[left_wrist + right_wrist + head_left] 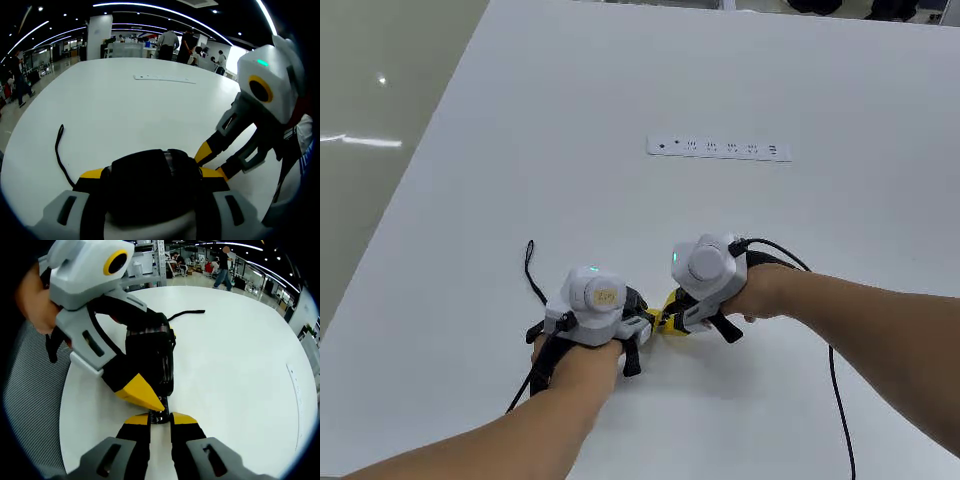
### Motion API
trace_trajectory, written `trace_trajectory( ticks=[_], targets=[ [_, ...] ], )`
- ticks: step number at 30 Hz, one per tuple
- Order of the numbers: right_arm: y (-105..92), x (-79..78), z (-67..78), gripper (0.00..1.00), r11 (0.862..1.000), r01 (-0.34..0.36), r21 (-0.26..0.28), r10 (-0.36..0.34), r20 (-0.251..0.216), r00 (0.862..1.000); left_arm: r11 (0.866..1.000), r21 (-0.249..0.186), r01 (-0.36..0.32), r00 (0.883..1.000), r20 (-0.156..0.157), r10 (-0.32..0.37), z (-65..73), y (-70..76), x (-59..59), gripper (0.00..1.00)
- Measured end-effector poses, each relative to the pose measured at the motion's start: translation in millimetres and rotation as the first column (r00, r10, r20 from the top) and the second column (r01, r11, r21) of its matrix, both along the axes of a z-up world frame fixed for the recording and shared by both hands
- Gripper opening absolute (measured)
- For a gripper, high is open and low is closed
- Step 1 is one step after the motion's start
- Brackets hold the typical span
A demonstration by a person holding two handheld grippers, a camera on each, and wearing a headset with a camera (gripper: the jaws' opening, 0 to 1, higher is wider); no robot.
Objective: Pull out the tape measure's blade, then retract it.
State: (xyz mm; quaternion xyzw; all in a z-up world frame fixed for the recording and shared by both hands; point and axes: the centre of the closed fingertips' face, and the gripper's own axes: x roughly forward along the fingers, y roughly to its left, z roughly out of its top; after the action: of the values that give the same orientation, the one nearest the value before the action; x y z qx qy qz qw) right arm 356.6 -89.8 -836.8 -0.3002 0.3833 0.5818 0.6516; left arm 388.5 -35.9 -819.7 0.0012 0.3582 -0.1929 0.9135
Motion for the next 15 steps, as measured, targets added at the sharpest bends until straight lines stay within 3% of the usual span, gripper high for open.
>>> trace_trajectory(
  ticks=[5,15],
  targets=[
    [5.0,1.4,0.6,0.14,0.999,0.014,0.033,-0.014,-0.003,1.0,1.0,-0.006,0.003,1.0,-0.003,-0.003,-0.1,-0.5,-0.5,0.7],
    [9.9,1.2,0.3,0.14,0.999,0.011,0.044,-0.011,-0.001,1.0,1.0,-0.01,0.001,1.0,-0.002,-0.001,0.1,-0.2,0.1,0.7]
  ],
)
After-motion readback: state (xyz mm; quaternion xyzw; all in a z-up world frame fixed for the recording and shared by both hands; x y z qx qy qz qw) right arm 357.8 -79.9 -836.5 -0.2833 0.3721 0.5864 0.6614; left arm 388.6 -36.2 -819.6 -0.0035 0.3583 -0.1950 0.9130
